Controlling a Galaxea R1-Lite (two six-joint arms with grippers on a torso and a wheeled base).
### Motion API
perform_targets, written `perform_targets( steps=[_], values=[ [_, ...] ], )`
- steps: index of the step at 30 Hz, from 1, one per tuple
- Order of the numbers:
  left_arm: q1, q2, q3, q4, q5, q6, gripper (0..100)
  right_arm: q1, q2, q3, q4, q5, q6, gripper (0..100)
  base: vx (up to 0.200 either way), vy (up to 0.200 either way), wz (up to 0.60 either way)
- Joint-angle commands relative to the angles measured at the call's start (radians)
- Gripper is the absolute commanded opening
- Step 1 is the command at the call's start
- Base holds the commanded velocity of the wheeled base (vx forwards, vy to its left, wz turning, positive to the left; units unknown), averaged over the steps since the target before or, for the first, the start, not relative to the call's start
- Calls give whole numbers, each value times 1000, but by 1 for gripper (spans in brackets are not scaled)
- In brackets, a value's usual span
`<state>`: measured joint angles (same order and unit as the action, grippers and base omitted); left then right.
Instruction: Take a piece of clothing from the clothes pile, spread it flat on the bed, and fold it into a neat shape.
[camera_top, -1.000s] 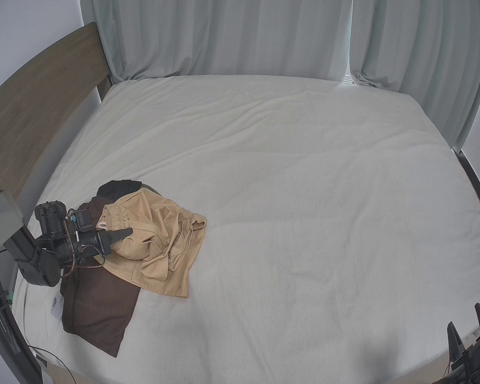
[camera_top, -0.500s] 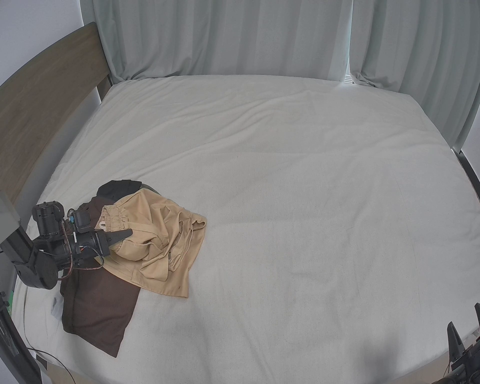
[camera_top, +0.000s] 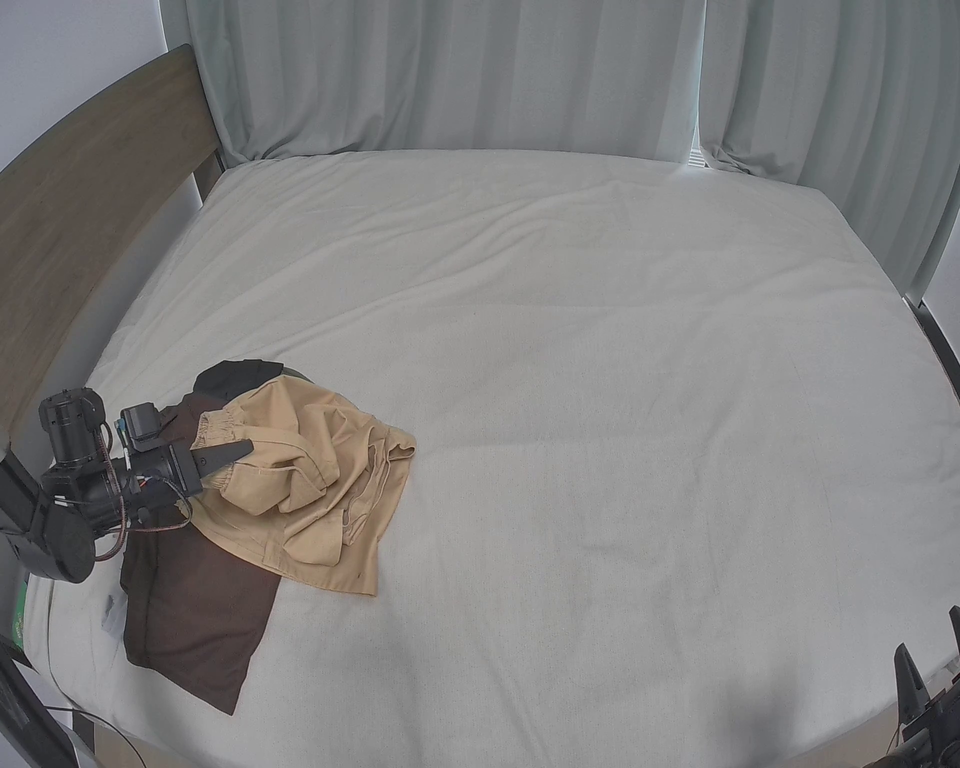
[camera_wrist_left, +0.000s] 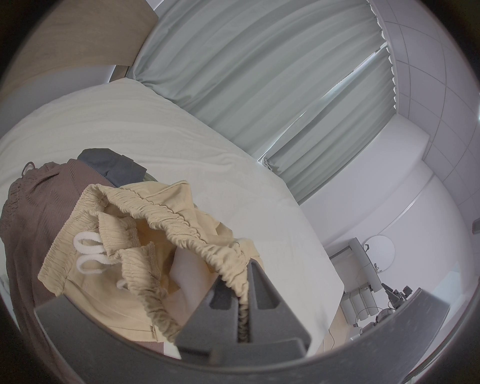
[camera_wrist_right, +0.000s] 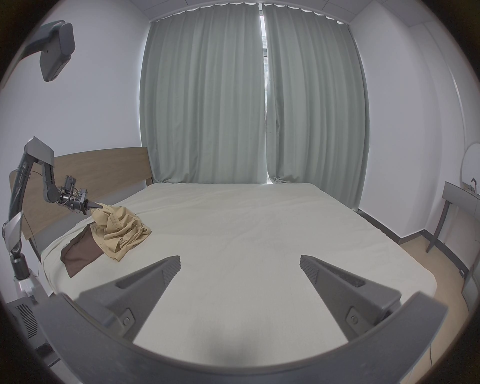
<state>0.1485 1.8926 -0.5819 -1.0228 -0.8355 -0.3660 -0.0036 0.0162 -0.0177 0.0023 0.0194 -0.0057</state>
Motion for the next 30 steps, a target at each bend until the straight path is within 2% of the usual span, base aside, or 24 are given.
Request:
perform_targets(
  steps=[1,18,22,26,30],
  values=[
    [0,-36,27,-7,4,-1,0,1,-10,18,1,1,0,100,0,0,0],
    [-1,-47,90,-51,15,-4,0,1,-10,16,1,1,0,100,0,0,0],
    [-4,-47,91,-59,47,-11,0,-1,-10,16,1,1,0,100,0,0,0],
    [-27,-52,96,-62,59,-60,0,1,-10,16,1,1,0,100,0,0,0],
    [-43,-113,116,-65,84,-200,0,1,-10,18,1,1,0,100,0,0,0]
  ],
)
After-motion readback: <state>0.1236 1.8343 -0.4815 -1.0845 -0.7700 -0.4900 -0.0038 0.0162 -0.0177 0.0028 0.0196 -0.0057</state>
